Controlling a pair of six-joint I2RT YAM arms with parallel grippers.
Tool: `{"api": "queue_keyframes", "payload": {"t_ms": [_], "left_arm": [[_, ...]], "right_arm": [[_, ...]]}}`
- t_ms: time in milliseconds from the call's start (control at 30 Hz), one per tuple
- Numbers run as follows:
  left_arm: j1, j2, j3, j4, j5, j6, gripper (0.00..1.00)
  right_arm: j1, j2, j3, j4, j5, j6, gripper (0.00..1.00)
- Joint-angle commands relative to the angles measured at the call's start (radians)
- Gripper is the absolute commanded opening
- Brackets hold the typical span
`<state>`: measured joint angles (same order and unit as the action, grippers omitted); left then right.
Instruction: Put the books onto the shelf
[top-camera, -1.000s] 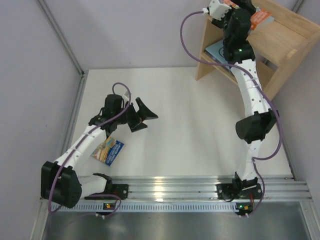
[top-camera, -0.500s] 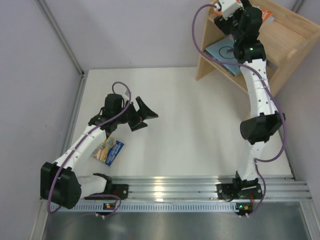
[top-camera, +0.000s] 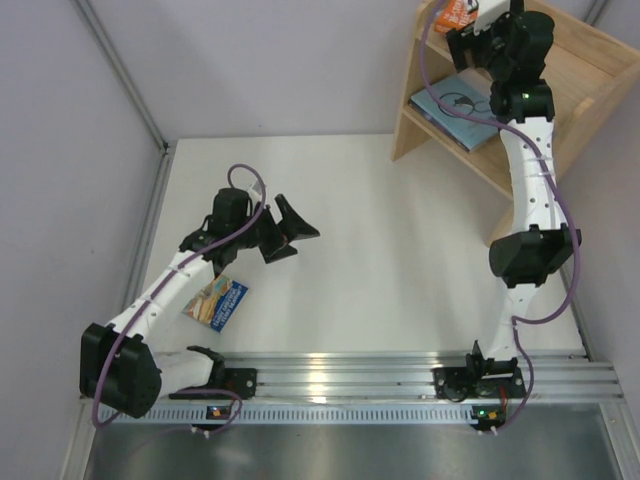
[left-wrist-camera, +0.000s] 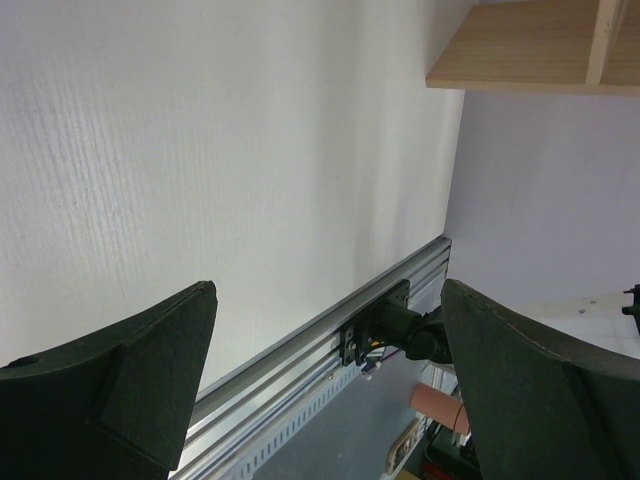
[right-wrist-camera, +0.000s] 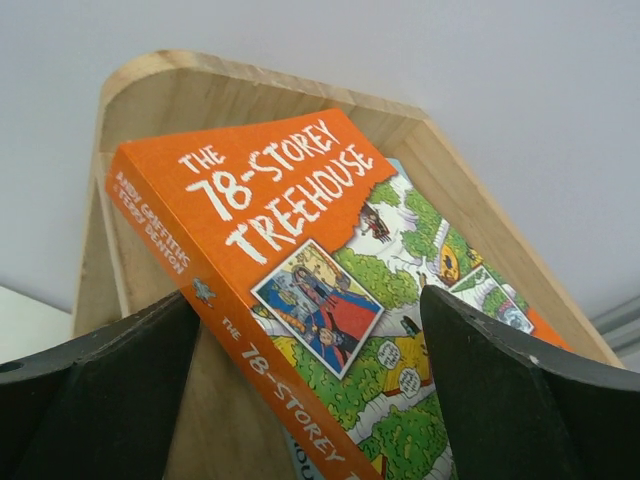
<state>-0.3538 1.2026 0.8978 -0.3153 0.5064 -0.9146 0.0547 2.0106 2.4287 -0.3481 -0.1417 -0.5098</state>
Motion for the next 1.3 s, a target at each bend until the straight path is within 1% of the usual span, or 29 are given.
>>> {"api": "queue_keyframes", "payload": {"t_ms": [0, 100, 267, 467, 533, 867, 1100, 1267], "left_arm": [[-0.011, -0.012, 0.016, 0.055, -0.016, 0.008, 0.99], [-0.016, -0.009, 0.016, 0.054, -0.022, 0.01, 0.99], [-0.024, -0.011, 0.013, 0.054, -0.026, 0.011, 0.99], [-0.025, -0.008, 0.015, 0.054, -0.029, 0.016, 0.99], [-0.028, -0.006, 0.015, 0.055, -0.031, 0.017, 0.99], [-0.033, 0.018, 0.016, 0.071, -0.032, 0.013, 0.99], [-0.039, 0.038, 0.02, 0.091, -0.032, 0.01, 0.99], [-0.047, 0.054, 0.026, 0.104, -0.035, 0.005, 0.99]], "right_arm": [[-0.013, -0.052, 0.003, 0.046, -0.1, 0.088, 0.91], [-0.021, -0.052, 0.003, 0.073, -0.134, 0.134, 0.91], [-0.023, -0.05, 0.003, 0.101, -0.145, 0.162, 0.89], [-0.024, -0.035, 0.004, 0.119, -0.153, 0.178, 0.82], [-0.024, -0.033, 0.006, 0.126, -0.153, 0.18, 0.78], [-0.024, 0.0, 0.006, 0.142, -0.121, 0.166, 0.76], [-0.016, 0.023, 0.004, 0.172, -0.104, 0.151, 0.69], [-0.009, 0.039, 0.006, 0.187, -0.085, 0.128, 0.69]]}}
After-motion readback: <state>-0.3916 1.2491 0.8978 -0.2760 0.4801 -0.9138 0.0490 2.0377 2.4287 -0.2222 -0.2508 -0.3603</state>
